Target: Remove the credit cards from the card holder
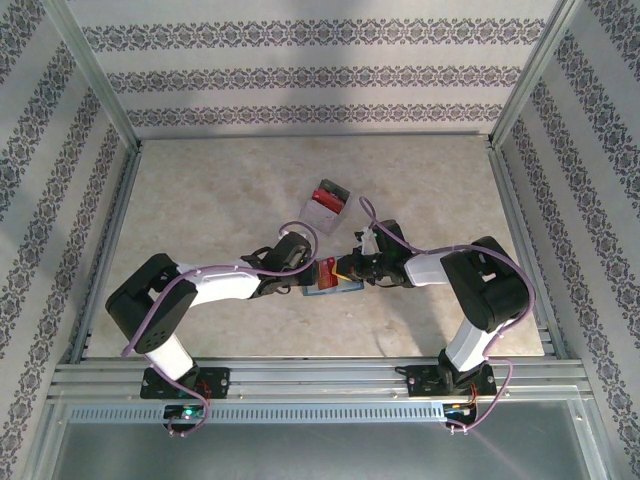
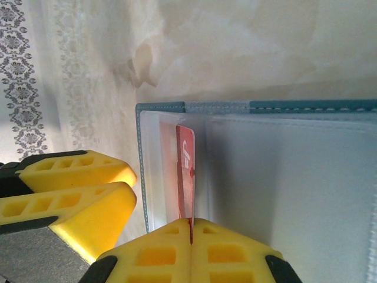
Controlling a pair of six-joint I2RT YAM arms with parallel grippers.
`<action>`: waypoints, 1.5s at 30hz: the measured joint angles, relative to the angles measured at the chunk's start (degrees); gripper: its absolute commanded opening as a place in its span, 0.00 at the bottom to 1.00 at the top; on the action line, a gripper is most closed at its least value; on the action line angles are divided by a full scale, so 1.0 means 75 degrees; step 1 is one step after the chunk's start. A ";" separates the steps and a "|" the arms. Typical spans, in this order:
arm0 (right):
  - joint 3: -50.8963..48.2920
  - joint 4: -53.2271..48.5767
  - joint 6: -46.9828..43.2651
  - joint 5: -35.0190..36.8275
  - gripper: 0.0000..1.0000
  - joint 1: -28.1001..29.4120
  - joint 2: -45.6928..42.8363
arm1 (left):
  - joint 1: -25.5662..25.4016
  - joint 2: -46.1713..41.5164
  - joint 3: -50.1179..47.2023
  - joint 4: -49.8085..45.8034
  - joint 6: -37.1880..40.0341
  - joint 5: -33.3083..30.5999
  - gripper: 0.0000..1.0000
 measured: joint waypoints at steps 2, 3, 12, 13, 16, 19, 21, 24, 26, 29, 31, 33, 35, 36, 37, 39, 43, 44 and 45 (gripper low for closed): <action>0.0000 0.0017 0.0000 0.0000 0.04 0.0000 0.0006 | 0.0000 -0.0003 -0.0009 -0.0020 0.0000 0.0000 0.24; 0.0000 0.0023 -0.0003 0.0000 0.04 0.0000 0.0006 | 0.0003 -0.0003 -0.0009 -0.0026 -0.0003 0.0000 0.24; 0.0000 0.0047 0.0000 -0.0058 0.04 -0.0050 0.0006 | 0.0050 0.0044 -0.0017 -0.0029 -0.0058 0.0003 0.23; 0.0000 0.0047 0.0000 -0.0058 0.04 -0.0055 0.0006 | 0.0050 0.0061 -0.0017 -0.0029 -0.0070 0.0003 0.23; -0.0009 0.0052 0.0000 -0.0085 0.04 -0.0090 0.0006 | 0.0050 0.0096 -0.0017 -0.0029 -0.0122 0.0003 0.23; -0.0023 0.0050 0.0000 -0.0102 0.04 -0.0102 0.0006 | 0.0064 0.0108 -0.0017 -0.0032 -0.0166 0.0006 0.23; -0.0029 0.0050 0.0000 -0.0105 0.04 -0.0102 0.0006 | 0.0087 0.0119 -0.0017 -0.0029 -0.0172 0.0003 0.23; -0.0029 0.0050 0.0000 -0.0105 0.04 -0.0102 0.0006 | 0.0102 0.0143 -0.0017 -0.0029 -0.0178 0.0003 0.23; -0.0029 0.0047 0.0000 -0.0105 0.04 -0.0102 0.0006 | 0.0102 0.0143 -0.0017 -0.0029 -0.0178 0.0003 0.23; -0.0029 0.0035 -0.0003 -0.0102 0.04 -0.0102 -0.0003 | 0.0102 0.0149 -0.0017 -0.0029 -0.0178 0.0003 0.23; -0.0029 0.0003 -0.0006 -0.0099 0.04 -0.0102 -0.0017 | 0.0102 0.0152 -0.0017 -0.0029 -0.0181 0.0006 0.23; -0.0029 -0.0044 -0.0012 -0.0096 0.04 -0.0102 -0.0047 | 0.0102 0.0152 -0.0017 -0.0029 -0.0184 0.0006 0.23; -0.0029 -0.0105 -0.0058 -0.0076 0.04 -0.0102 -0.0085 | 0.0105 0.0152 -0.0017 -0.0029 -0.0195 0.0006 0.23; -0.0032 -0.0125 -0.0073 -0.0073 0.04 -0.0102 -0.0105 | 0.0105 0.0152 -0.0017 -0.0029 -0.0195 0.0006 0.23; -0.0035 -0.0152 -0.0102 -0.0047 0.04 -0.0102 -0.0128 | 0.0105 0.0152 -0.0017 -0.0029 -0.0198 0.0006 0.23; -0.0041 -0.0187 -0.0149 -0.0020 0.04 -0.0102 -0.0152 | 0.0105 0.0152 -0.0017 -0.0029 -0.0198 0.0009 0.23; -0.0044 -0.0256 -0.0184 0.0012 0.04 -0.0102 -0.0160 | 0.0105 0.0154 -0.0017 -0.0026 -0.0198 0.0032 0.23; -0.0044 -0.0271 -0.0184 0.0015 0.04 -0.0105 -0.0160 | 0.0105 0.0163 -0.0017 -0.0026 -0.0198 0.0032 0.23; -0.0044 -0.0280 -0.0187 0.0015 0.04 -0.0108 -0.0163 | 0.0105 0.0172 -0.0017 -0.0026 -0.0198 0.0032 0.23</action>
